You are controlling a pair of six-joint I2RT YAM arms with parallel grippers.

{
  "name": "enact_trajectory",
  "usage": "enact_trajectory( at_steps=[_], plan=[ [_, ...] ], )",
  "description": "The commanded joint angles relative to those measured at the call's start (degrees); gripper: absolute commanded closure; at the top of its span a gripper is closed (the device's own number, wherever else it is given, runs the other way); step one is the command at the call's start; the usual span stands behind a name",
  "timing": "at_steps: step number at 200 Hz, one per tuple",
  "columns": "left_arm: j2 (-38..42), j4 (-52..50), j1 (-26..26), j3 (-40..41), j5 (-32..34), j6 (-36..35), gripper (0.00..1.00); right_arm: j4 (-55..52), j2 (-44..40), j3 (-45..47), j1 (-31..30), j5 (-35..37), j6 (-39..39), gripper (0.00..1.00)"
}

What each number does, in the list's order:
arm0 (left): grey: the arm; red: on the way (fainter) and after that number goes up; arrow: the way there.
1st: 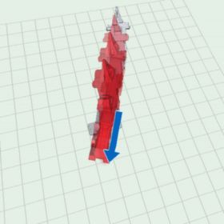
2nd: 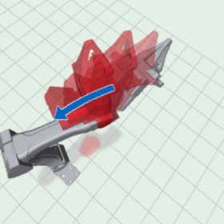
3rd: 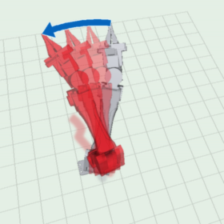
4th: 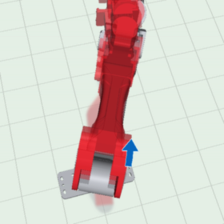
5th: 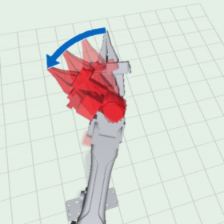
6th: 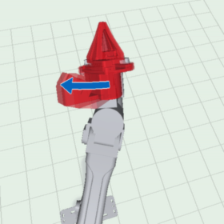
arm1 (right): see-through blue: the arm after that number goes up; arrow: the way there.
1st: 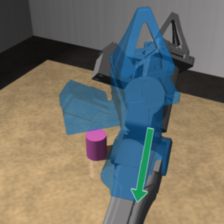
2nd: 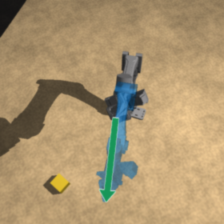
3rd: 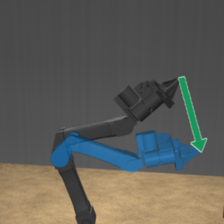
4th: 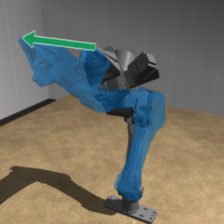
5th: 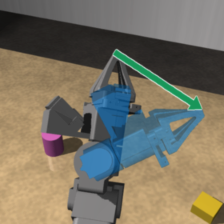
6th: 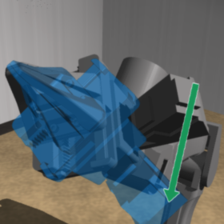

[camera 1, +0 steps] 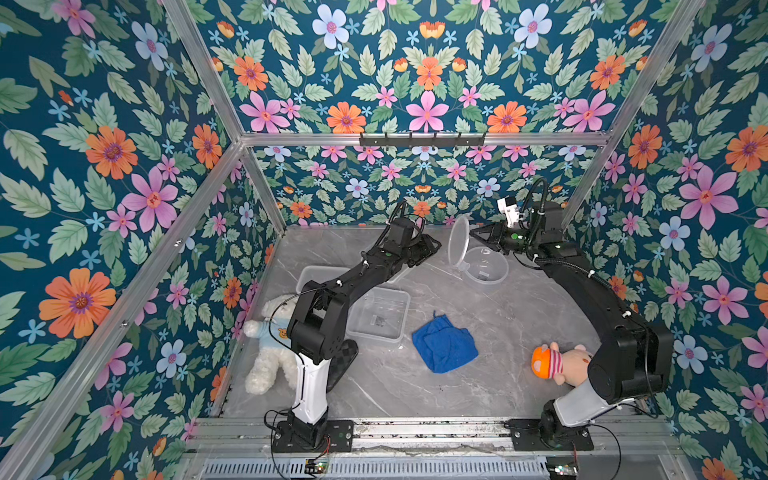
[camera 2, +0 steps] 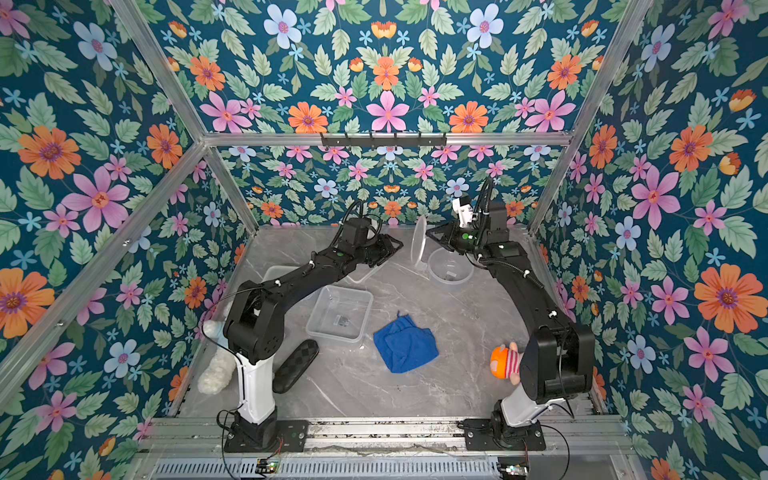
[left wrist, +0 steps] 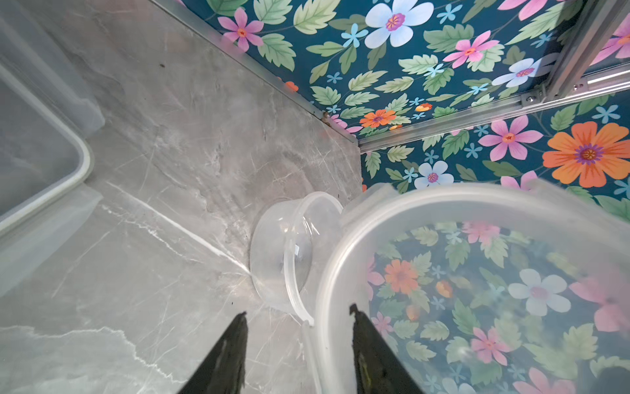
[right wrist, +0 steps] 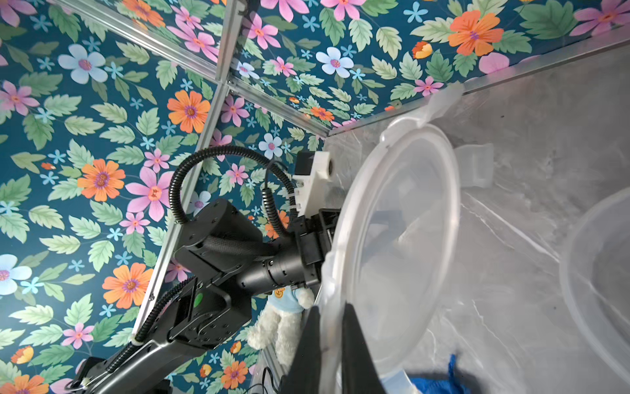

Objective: Wipe the insides of the lunch boxes
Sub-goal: Place the lid at the center of the board.

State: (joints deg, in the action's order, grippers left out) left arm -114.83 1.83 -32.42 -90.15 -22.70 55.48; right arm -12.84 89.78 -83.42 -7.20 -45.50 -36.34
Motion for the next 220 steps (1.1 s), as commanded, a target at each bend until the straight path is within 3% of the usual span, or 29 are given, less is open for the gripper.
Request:
enact_trajectory(
  at_steps=[1,44,81,101,135,198,215,220],
  plan=[
    [0.61,2.74,0.04,0.75,-0.22,0.19,0.49,-14.45,-2.35,-4.61,-0.3,9.74,8.0,1.0],
    [-0.34,3.31,-0.01,0.83,-1.58,-0.09,0.49,-39.31,-3.76,-16.04,-0.35,42.54,22.08,1.0],
    [-2.89,4.47,0.14,-0.39,-3.92,0.37,0.49,-46.99,0.74,-18.36,-0.22,59.3,27.08,1.0],
    [-3.78,5.18,0.25,-0.27,-5.35,0.67,0.49,-49.31,7.42,-19.13,-0.02,67.84,28.16,1.0],
    [-3.65,5.47,0.68,1.44,-6.38,0.24,0.49,-51.17,20.03,-21.91,0.83,70.7,27.19,1.0],
    [-3.36,6.0,1.21,3.57,-7.01,0.24,0.48,-49.37,31.65,-28.96,0.87,61.12,26.64,1.0],
    [-3.39,5.93,1.22,3.55,-6.7,0.24,0.47,-47.47,30.32,-26.47,0.87,59.23,25.5,0.64],
    [-3.38,5.91,1.23,3.5,-6.66,0.24,0.47,-46.7,29.47,-25.24,0.87,59.01,25.04,0.58]
  ],
)
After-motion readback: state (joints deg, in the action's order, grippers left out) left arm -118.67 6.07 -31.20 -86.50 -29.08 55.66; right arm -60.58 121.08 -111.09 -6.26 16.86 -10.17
